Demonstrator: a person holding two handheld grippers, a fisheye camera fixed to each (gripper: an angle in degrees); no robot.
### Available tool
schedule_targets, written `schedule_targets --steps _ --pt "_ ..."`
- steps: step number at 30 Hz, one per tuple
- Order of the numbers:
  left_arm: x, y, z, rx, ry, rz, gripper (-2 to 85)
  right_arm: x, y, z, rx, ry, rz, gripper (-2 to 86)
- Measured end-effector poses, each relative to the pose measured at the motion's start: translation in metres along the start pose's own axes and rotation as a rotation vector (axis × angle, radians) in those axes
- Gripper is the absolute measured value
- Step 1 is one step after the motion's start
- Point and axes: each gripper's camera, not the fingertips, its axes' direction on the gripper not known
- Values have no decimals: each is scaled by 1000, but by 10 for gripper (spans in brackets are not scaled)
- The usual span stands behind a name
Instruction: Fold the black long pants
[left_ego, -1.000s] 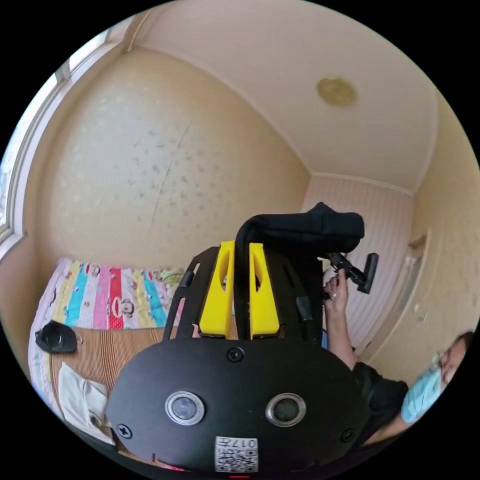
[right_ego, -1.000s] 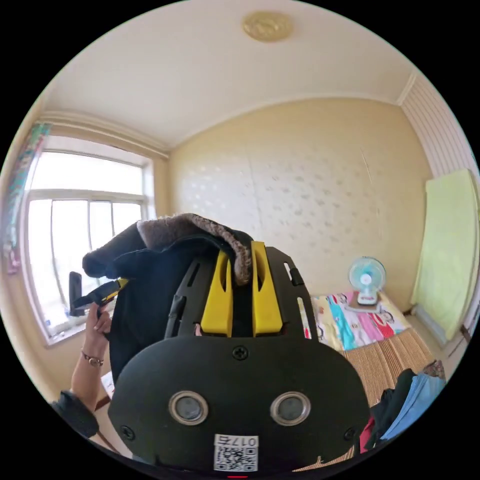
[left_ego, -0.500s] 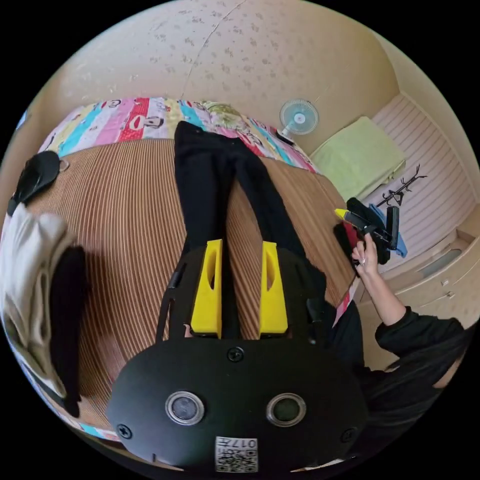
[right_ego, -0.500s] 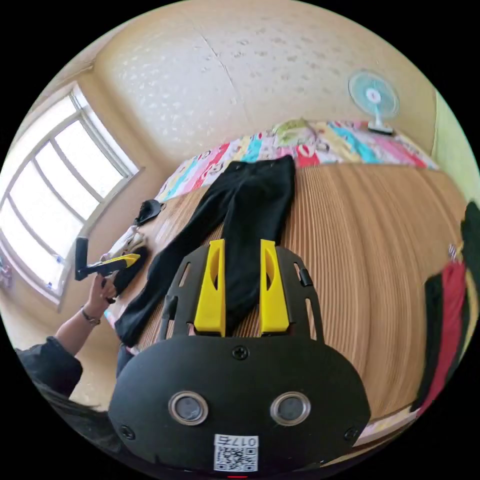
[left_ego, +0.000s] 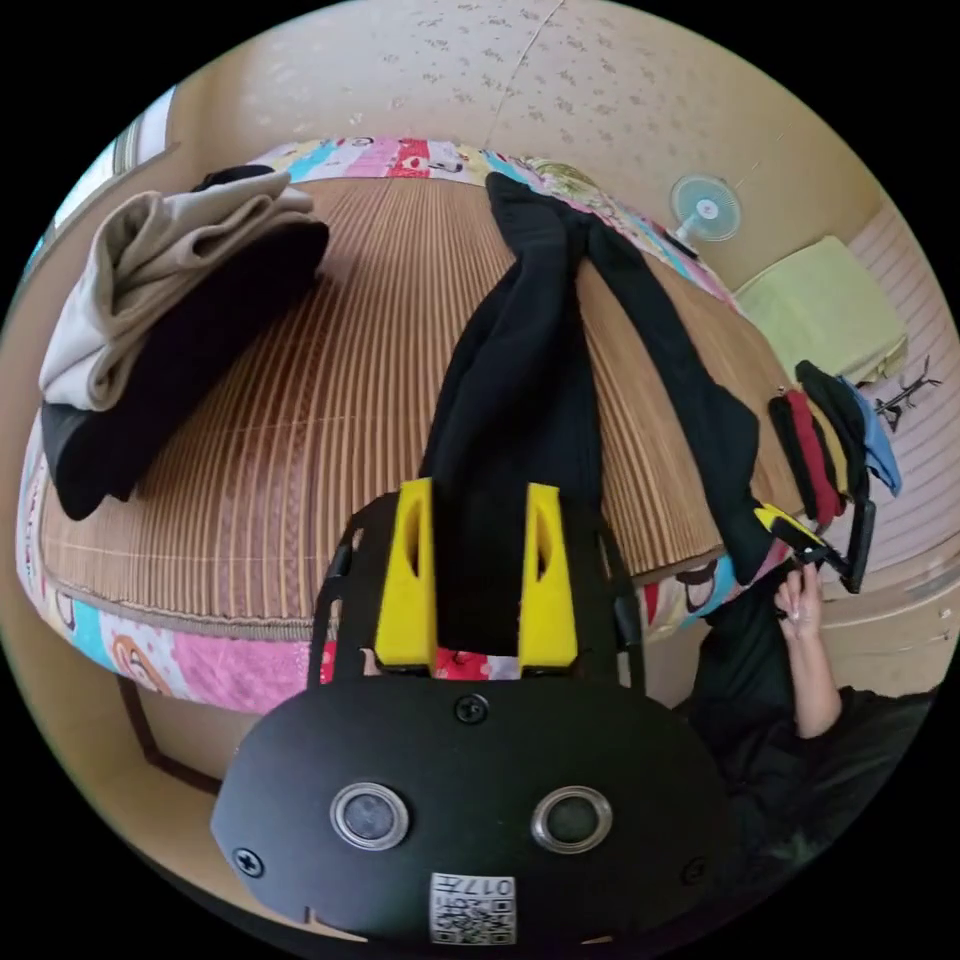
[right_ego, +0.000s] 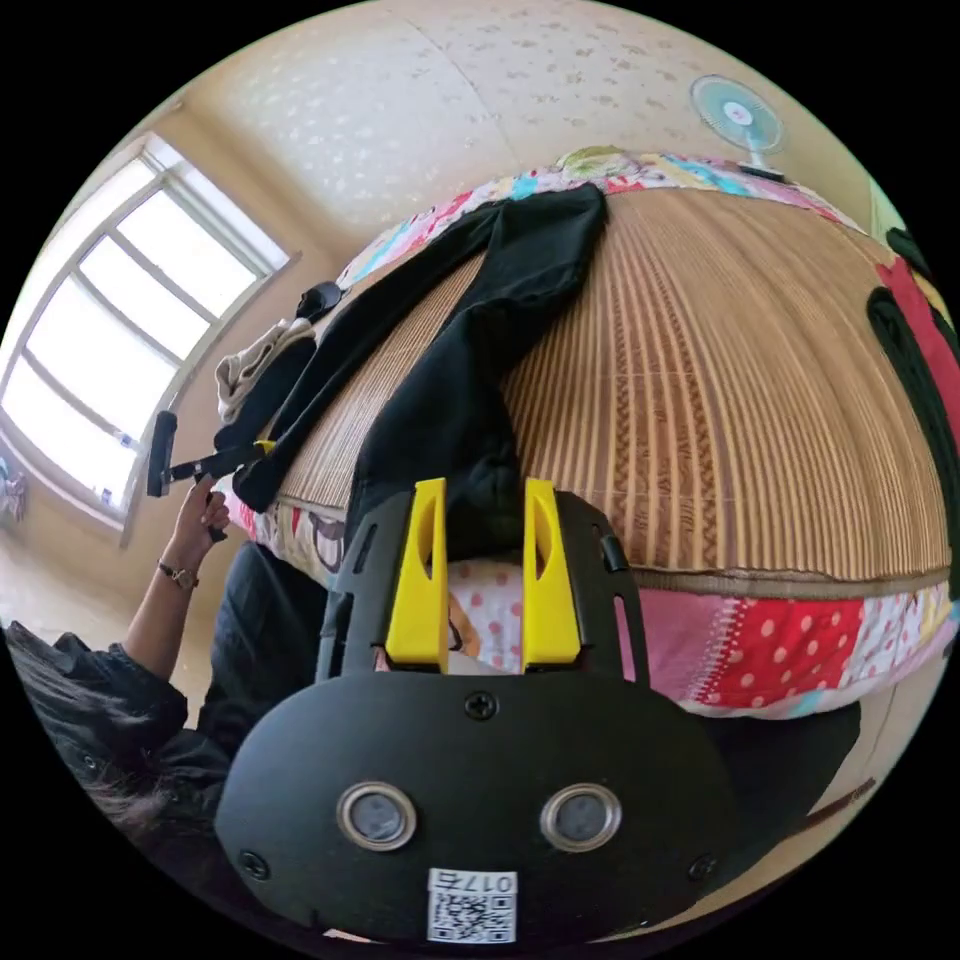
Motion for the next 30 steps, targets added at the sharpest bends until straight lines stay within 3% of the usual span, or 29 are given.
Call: schedule_targets --steps 2,4,5,6,10,14,16,21,26,30 --pt "4 -4 -8 -55 126 24 51 8 -8 -14 -48 -74 -33 74" --pt "11 3 -23 -36 394 89 37 21 -2 -56 35 -286 -124 64" --pt "15 16 -39 32 536 105 33 34 7 -91 111 -487 -203 60" --pt "19 32 -53 85 578 95 32 50 16 -121 143 -572 -245 58" --pt "49 83 -51 37 518 107 34 94 43 -182 -54 -454 -312 55" --pt "56 147 -19 16 431 22 47 150 70 -174 -417 -93 -131 55" --pt "47 171 -34 151 474 -1 48 167 79 -177 -437 -132 -74 54" --pt "54 151 -107 296 498 90 97 136 74 -244 -120 -368 -281 49" --pt "98 91 -135 272 669 237 215 104 38 -252 -113 -519 -447 48" --pt "130 52 -114 150 788 321 235 84 17 -233 -172 -608 -503 49"
